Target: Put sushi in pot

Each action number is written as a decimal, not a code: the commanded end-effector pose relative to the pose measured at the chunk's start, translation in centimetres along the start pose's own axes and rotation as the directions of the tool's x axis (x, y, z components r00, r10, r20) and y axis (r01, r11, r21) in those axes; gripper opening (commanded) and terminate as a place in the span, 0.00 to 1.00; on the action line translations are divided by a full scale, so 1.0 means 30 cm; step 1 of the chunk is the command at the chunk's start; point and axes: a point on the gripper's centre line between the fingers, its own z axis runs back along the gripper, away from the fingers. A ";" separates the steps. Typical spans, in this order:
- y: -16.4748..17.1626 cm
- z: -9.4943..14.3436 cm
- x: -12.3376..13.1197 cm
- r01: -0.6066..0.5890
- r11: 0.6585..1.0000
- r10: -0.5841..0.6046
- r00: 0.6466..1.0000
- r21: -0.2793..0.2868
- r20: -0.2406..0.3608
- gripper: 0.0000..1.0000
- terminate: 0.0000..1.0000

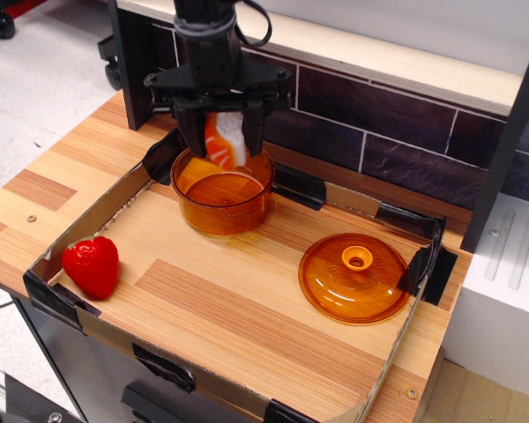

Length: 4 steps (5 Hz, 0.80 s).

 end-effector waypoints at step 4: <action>0.033 -0.041 0.060 -0.021 0.999 0.021 1.000 0.048 0.015 1.00 0.00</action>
